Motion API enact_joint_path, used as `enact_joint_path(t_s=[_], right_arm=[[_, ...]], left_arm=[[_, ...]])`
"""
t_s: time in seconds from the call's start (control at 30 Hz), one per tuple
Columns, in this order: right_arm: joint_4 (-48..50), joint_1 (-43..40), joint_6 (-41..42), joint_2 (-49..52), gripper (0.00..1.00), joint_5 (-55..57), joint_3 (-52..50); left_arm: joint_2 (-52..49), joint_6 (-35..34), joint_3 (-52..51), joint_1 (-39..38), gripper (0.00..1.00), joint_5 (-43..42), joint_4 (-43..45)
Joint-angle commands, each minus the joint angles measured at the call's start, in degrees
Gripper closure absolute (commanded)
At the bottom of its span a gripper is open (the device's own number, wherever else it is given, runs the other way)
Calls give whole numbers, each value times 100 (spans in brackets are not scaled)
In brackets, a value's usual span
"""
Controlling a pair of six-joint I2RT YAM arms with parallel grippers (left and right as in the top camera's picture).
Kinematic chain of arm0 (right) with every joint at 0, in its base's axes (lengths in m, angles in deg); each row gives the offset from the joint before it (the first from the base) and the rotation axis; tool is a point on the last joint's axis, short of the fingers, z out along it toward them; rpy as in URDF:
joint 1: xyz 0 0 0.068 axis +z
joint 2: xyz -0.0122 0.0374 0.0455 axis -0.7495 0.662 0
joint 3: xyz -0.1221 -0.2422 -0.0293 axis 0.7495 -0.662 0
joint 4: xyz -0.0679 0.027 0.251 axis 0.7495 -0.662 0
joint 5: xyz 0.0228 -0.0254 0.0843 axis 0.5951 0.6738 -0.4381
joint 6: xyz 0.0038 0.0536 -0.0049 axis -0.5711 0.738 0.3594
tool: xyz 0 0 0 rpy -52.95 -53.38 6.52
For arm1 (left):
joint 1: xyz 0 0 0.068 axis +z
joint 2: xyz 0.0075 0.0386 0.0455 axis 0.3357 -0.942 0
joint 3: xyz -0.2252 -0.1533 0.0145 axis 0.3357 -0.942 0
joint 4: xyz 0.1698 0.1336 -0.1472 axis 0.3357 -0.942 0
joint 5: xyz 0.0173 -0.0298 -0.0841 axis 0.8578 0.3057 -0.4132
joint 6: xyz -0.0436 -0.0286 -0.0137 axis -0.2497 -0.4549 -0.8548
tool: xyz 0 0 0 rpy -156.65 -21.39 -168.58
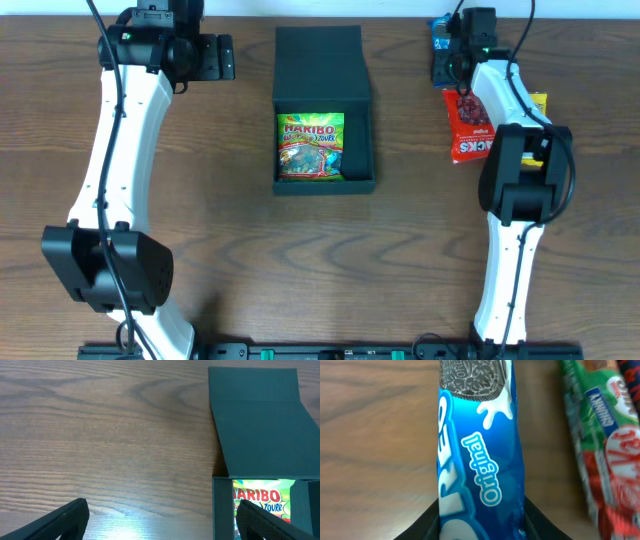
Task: Pack container
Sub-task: 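Carry the Oreo pack into the box beside the Haribo bag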
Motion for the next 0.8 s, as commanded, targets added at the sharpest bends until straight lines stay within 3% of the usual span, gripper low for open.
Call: enact_joint_path(t_s=[0.0,0.17,0.3,0.5,0.6,0.77], right_arm=[[-369,249,57,-1027,78,-15,299],[-1687,704,57,-2179,86,-9,299],[-2754,1174,57,-3099,98,-4,299],[-4017,1438,46,-3985,98,-26,59],[-3866,1379,138,-4778,98,-186,-1047],[-2636,1628,603,-6046,99,-389,-3294]], left_arm=[[46,22,133,11,5,7,-11],[46,22,133,11,5,4,-9],[46,20,133,9,5,0,-11],[46,20,133,9,5,-2,-9],[46,22,133,9,5,0,11],[46,20,133,9,5,-2,9]])
